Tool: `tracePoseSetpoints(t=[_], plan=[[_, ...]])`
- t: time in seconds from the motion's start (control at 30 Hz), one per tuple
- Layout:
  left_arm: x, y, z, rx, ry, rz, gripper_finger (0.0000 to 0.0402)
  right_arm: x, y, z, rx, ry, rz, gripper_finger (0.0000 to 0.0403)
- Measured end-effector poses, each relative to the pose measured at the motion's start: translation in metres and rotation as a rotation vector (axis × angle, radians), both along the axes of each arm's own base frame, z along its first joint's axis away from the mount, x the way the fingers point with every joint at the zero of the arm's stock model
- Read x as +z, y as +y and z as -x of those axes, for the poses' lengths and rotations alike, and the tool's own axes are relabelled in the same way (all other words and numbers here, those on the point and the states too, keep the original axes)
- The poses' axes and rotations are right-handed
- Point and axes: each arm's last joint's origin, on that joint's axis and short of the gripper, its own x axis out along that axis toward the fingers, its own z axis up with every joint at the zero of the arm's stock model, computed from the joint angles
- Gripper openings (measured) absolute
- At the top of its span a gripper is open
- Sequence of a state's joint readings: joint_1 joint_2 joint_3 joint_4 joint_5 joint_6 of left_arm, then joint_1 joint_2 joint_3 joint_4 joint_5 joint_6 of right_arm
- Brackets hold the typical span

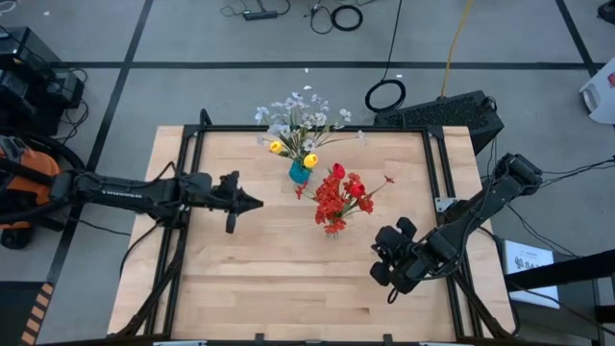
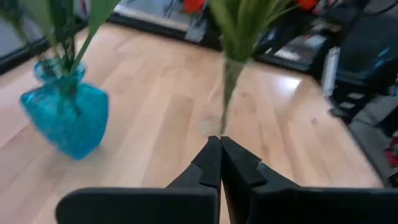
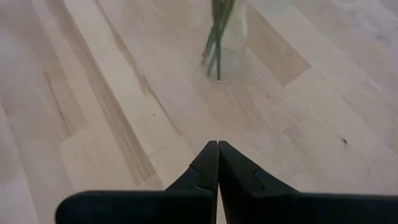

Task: Sort flowers into vase by color
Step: Return to Home Position

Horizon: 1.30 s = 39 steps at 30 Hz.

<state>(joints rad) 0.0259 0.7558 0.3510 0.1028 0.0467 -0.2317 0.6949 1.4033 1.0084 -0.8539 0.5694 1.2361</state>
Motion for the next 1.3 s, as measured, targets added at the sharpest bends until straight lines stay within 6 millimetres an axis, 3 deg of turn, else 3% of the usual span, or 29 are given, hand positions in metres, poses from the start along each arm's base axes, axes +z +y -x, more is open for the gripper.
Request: tracePoseSetpoints(t=[0.73,1.07,1.3], plan=[[-0.032,-0.006,0.056,-0.103,-0.348,-0.003,0.0001,0.002,0.002,-0.006,-0.055,-0.072,-0.075,0.0],[-0.036,-0.008,0.068,-0.172,-0.423,-0.005,0.0001,0.005,0.004,-0.009,-0.034,-0.106,-0.099,0.0],[-0.042,-0.008,0.071,-0.21,-0.394,-0.155,0.0001,0.006,0.004,-0.01,-0.039,-0.109,-0.102,0.0]])
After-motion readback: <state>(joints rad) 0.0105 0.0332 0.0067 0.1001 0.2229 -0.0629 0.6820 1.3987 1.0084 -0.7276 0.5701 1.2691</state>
